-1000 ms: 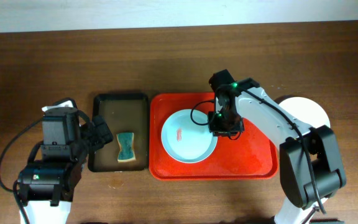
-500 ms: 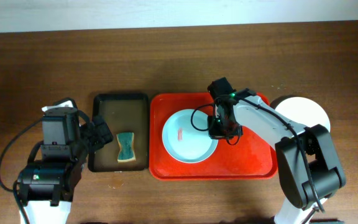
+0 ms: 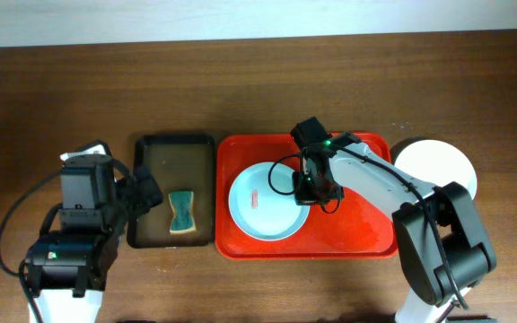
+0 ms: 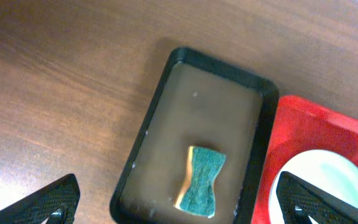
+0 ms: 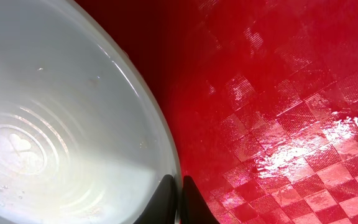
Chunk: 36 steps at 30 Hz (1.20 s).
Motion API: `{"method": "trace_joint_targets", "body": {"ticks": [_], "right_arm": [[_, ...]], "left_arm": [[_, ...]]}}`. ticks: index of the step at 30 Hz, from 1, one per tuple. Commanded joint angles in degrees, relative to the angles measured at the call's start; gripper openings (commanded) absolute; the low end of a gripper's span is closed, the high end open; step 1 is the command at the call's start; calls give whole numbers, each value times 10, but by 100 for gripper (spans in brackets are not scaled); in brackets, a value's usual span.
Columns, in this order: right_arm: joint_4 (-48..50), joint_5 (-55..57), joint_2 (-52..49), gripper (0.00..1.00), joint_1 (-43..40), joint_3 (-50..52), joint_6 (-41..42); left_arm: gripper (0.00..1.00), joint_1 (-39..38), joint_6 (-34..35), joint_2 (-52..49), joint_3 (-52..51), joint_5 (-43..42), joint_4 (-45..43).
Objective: Clean dirty plates on tray and stack at the side
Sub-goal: 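Lower the left gripper and grasp the green sponge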
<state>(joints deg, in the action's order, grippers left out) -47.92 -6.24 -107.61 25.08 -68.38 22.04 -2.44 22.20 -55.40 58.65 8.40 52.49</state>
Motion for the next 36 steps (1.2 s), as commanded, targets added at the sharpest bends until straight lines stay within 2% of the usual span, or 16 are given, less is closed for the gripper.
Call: {"method": "trace_joint_targets", "body": {"ticks": [1, 3, 4, 5, 11, 12, 14, 16, 18, 19, 25, 27, 28, 33, 36], "right_arm": [[-3, 7, 9, 4, 5, 7, -1], [-3, 8, 9, 4, 5, 7, -1], [-2, 8, 9, 4, 5, 7, -1], [-2, 8, 9, 4, 5, 7, -1], [0, 8, 9, 4, 5, 7, -1], [0, 8, 9, 4, 5, 7, -1], [0, 9, 8, 4, 5, 7, -1], [1, 10, 8, 4, 5, 7, -1], [3, 10, 8, 4, 5, 7, -1], [3, 10, 8, 4, 5, 7, -1], [4, 10, 8, 4, 5, 8, -1], [4, 10, 8, 4, 5, 8, -1], [4, 10, 8, 4, 5, 8, -1], [5, 10, 7, 4, 5, 8, -1], [5, 10, 7, 4, 5, 8, -1]], "left_arm": [[99, 4, 7, 0, 7, -47, -33], [95, -5, -64, -3, -2, -184, 0], [89, -18, -95, -10, -11, -195, 12], [73, -35, -103, -30, -18, -172, 28], [57, -56, -103, -220, -1, -161, 77], [57, -56, -103, -250, 5, -161, 78], [71, -56, -103, -301, 7, -160, 47], [71, -56, -103, -320, 7, -160, 26], [63, -56, -103, -325, 7, -143, 3], [54, -56, -103, -325, 7, -132, -9], [45, -56, -101, -331, -4, -130, -23], [43, -56, -95, -346, -7, -103, -36], [38, -56, -91, -351, -7, -99, -37], [36, -56, -86, -386, -7, -101, -41], [31, -57, -86, -409, -7, -119, -40]]}}
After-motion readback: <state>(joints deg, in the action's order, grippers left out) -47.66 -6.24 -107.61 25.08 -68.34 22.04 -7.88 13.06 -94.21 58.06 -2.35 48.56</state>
